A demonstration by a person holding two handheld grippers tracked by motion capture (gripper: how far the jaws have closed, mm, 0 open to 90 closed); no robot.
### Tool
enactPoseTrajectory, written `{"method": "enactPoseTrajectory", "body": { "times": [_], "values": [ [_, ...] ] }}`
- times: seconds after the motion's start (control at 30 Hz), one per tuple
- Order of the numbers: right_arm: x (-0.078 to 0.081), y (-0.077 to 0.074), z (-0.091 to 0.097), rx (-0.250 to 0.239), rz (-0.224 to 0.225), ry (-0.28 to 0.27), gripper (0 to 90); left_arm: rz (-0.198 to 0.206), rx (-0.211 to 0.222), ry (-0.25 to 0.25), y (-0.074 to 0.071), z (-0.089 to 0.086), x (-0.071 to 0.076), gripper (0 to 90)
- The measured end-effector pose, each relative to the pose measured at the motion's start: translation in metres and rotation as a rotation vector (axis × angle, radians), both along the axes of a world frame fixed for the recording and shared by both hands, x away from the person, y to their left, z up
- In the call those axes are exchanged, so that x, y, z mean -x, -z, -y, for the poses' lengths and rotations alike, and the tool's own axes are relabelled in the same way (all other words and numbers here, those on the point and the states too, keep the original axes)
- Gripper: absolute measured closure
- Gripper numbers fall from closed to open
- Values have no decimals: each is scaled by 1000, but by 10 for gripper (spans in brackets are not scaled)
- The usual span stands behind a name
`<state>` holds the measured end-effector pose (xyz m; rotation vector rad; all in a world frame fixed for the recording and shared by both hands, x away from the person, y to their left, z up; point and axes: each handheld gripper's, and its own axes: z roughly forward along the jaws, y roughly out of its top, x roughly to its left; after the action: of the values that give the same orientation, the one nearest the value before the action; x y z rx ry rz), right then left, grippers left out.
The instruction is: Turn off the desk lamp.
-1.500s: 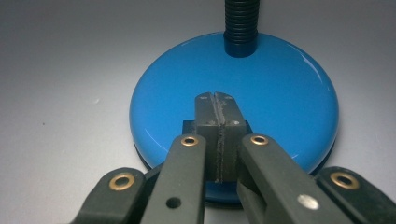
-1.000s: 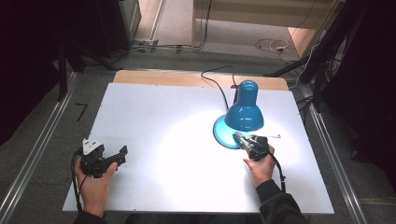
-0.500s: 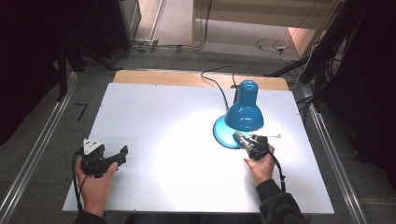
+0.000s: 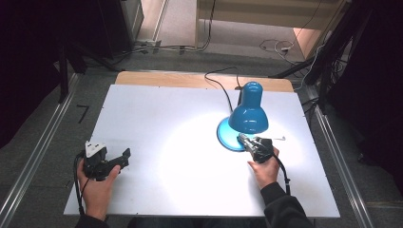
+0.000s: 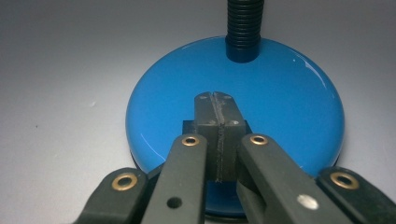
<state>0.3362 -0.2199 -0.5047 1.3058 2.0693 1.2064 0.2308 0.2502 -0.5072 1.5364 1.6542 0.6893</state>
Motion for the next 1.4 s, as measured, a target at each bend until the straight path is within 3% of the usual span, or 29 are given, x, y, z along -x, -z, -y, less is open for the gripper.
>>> {"method": "enactPoseTrajectory", "body": {
  "times": [0.53, 0.8, 1.0, 1.27, 1.37, 1.4],
  "values": [
    [-4, 4, -3, 7, 31, 6, 880, -1, 6, -5, 0, -1, 0, 141],
    [-4, 3, -1, -17, 22, -19, 876, 3, 8, -4, 0, -2, 0, 141],
    [-6, 1, 5, -34, 9, 5, 845, 2, 8, -3, 0, -3, 0, 141],
    [-5, -1, 9, -43, 17, 13, 684, 2, 8, -4, 0, -3, 1, 141],
    [-5, -2, 12, -50, 22, 21, 552, 2, 9, -4, -1, -3, 1, 141],
    [-5, -2, 12, -50, 22, 21, 552, 2, 9, -5, -1, -3, 1, 141]
  ]
}}
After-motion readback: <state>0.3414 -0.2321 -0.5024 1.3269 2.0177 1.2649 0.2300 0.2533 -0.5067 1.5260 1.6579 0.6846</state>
